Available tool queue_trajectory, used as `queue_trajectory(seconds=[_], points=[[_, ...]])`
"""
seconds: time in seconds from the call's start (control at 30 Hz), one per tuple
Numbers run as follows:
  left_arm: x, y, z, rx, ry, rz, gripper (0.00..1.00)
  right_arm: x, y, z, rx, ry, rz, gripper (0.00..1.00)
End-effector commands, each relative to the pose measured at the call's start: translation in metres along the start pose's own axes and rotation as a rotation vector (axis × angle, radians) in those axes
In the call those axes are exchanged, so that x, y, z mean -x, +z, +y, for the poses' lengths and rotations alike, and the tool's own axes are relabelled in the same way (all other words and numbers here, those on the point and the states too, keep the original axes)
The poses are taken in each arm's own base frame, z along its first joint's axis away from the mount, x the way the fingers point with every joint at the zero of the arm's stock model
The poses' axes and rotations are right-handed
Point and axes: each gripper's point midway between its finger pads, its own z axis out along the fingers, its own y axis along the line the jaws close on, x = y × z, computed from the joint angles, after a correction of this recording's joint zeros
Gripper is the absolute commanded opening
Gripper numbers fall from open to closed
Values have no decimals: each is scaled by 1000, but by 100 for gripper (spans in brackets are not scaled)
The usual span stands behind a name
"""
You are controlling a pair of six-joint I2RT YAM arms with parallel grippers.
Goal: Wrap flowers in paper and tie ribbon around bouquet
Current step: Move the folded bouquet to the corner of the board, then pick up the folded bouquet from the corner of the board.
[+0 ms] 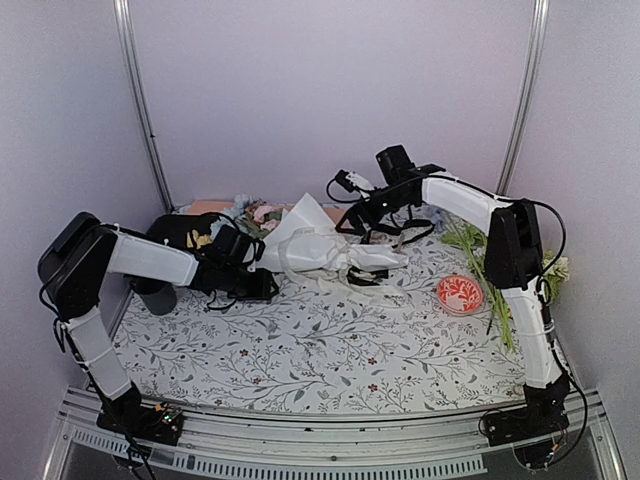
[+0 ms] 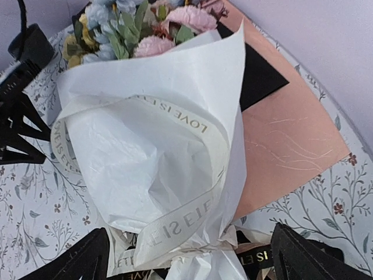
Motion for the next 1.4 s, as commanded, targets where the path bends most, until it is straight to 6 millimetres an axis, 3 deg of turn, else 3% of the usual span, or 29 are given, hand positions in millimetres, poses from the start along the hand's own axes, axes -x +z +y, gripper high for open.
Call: queue_trajectory(seconds=[0.0,0.1,0.2,0.27,0.37,0.5,0.73,0.83,0.9,1.0,1.2,1.23,1.37], points=[[1,-4,1,-4,14,-11,44,-70,42,-15,-39,11,190,99],[-1,-3,2,-7,13,-5,44,-71,48,-5,-5,-11,182,99],[-3,-1,2,-10,9,1,44,-87,64,1,-8,-68,227,100],[-4,-1,2,-10,10,3,44,-98,75,-1,-24,-70,252,95],[-5,-1,3,-8,12,6,44,-96,82,0,-23,-36,231,76],[-6,-2,4,-3,16,8,44,-76,73,7,-17,-44,160,52],[-8,-3,5,-1,16,8,44,-47,46,18,-17,-143,111,29],[-8,-4,5,1,16,7,44,-18,25,25,-13,-140,45,25],[-7,-6,6,4,16,1,44,16,-4,32,-31,-141,-27,23],[-7,-11,9,6,5,-11,44,41,-31,38,-48,-105,-82,20],[-1,-37,9,-2,-10,-67,44,64,-67,59,-81,31,-125,20],[1,-43,9,-3,-10,-83,45,65,-71,64,-89,77,-127,16],[4,-66,7,-11,-6,-127,45,82,-95,99,-87,215,-185,12]])
